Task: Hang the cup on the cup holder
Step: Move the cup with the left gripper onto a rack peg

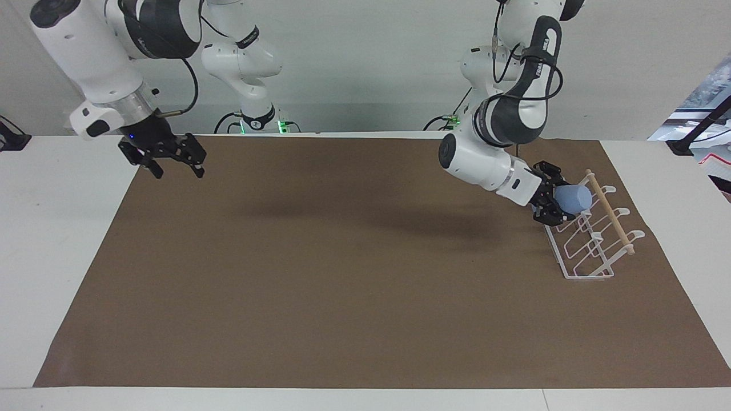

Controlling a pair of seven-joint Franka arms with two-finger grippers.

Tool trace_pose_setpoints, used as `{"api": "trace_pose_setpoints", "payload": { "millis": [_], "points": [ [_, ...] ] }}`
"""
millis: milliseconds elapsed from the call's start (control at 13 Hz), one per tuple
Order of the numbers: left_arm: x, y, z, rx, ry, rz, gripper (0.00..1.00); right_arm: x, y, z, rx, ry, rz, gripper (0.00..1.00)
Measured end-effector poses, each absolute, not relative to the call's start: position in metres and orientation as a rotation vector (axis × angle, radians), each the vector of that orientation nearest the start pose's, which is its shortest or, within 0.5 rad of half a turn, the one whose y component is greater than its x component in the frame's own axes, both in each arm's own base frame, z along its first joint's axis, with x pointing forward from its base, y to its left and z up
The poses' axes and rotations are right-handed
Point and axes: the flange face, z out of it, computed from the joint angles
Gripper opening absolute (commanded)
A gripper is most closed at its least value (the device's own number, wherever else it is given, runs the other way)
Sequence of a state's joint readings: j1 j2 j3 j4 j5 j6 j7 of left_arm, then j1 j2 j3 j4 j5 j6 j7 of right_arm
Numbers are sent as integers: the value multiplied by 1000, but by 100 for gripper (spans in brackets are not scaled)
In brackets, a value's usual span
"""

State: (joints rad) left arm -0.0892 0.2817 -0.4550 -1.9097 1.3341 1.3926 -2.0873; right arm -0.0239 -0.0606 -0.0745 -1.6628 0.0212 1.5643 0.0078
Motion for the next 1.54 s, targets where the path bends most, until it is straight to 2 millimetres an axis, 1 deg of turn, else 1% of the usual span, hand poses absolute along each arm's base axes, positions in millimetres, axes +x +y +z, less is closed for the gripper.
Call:
{"api": "trace_pose_setpoints", "payload": {
  "millis": [77,154,231,385,538,769,923,1000,1077,1154,1231,1385,1538],
  "points": [
    [557,-170,380,-1528,-1054,-1228,0,525,-61,629,-3122,191,95,100],
    [562,-166,369,-1466,-1034,-1271,0,523,-66,637,-3139,203,124,100],
    [565,-164,364,-1425,-1028,-1305,0,527,-67,638,-3159,203,139,100],
    [570,-161,363,-1383,-1017,-1365,0,539,-61,628,-3178,182,170,100],
    [578,-155,356,-1337,-1029,-1410,0,543,-56,624,-3188,168,183,100],
    [593,-135,337,-1287,-1046,-1458,0,538,-53,633,-3188,163,179,100],
    [609,-120,331,-1254,-1079,-1470,0,534,-53,632,-3185,162,200,100],
    [615,-116,327,-1247,-1091,-1462,0,534,-52,630,-3184,158,209,100],
    [617,-114,322,-1247,-1094,-1455,16,534,-51,628,-3184,154,214,100],
    [618,-113,317,-1249,-1093,-1449,82,534,-50,628,-3184,152,217,100],
    [618,-112,313,-1251,-1091,-1445,100,533,-50,627,-3184,151,219,100],
    [618,-113,310,-1257,-1087,-1441,100,533,-50,627,-3184,152,220,100],
    [621,-115,316,-1262,-1094,-1441,100,533,-50,627,-3184,151,221,100]
  ]
}}
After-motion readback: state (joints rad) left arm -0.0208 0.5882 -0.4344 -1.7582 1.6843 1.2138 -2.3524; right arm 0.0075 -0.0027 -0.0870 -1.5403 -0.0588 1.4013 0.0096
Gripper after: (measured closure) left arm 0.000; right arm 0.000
